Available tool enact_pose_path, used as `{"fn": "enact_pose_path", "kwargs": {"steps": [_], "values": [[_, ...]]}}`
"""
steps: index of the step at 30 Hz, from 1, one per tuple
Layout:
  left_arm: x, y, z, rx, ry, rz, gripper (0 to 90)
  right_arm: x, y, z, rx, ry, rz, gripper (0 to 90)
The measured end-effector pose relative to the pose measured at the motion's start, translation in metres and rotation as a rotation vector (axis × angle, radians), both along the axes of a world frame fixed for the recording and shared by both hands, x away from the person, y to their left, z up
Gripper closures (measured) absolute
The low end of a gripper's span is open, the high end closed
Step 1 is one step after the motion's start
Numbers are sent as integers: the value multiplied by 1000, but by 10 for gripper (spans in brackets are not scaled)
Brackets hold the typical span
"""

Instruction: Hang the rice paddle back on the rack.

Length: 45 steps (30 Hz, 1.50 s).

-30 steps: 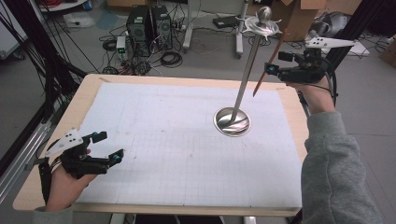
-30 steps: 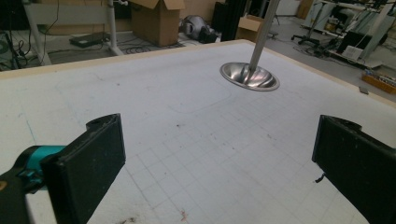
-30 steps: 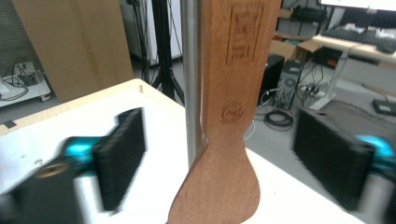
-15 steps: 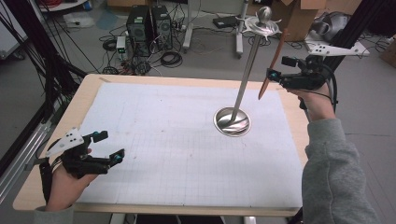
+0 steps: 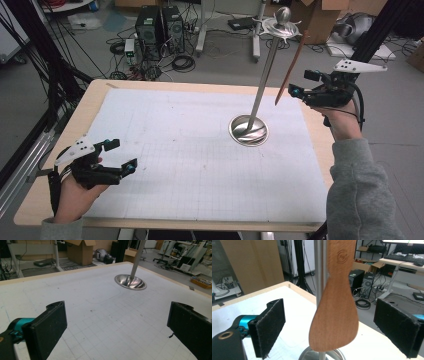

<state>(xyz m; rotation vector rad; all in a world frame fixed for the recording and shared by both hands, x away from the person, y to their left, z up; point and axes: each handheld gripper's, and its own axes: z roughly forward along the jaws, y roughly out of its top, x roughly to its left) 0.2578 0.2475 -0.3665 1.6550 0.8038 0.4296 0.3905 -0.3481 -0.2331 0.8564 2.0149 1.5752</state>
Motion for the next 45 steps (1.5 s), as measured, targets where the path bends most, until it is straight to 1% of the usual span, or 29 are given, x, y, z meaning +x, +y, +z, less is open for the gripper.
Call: {"fn": "enact_pose_path", "kwargs": {"steps": [3,5,9,11,14,17,21,27,30,32,33,36,40,42,45], "values": [[0,-3,2,-2,-5,-8,30,-5,-3,-5,-7,4,-8,93],[0,-4,3,-3,-11,-9,30,-9,-6,-9,-3,12,-11,93],[0,-7,4,-4,-15,-17,30,-16,-12,-16,7,5,-15,93],[0,-7,5,-5,-19,-18,30,-18,-15,-19,-3,17,-22,93],[1,-8,5,-3,-20,-19,30,-22,-20,-24,14,13,-24,93],[1,-9,5,-5,-22,-16,30,-27,-22,-29,20,12,-25,93],[2,-10,5,-4,-22,-18,30,-32,-20,-38,22,4,-23,93],[3,-13,4,-3,-20,-24,30,-42,-15,-53,42,1,-30,93],[4,-14,4,-5,-20,-31,30,-45,-13,-60,36,-3,-29,93],[3,-15,5,-25,-22,-39,30,-48,-12,-63,34,-9,-28,93],[3,-16,6,-24,-25,-42,30,-50,-12,-65,33,-6,-31,93],[3,-17,6,-21,-28,-44,30,-55,-10,-69,28,-19,-31,93],[3,-18,6,-17,-27,-44,30,-61,-7,-75,21,-20,-30,93],[3,-18,5,-14,-27,-43,30,-65,-5,-79,11,-16,-26,93],[3,-18,5,-16,-25,-42,30,-70,-2,-85,13,-3,-13,93]]}}
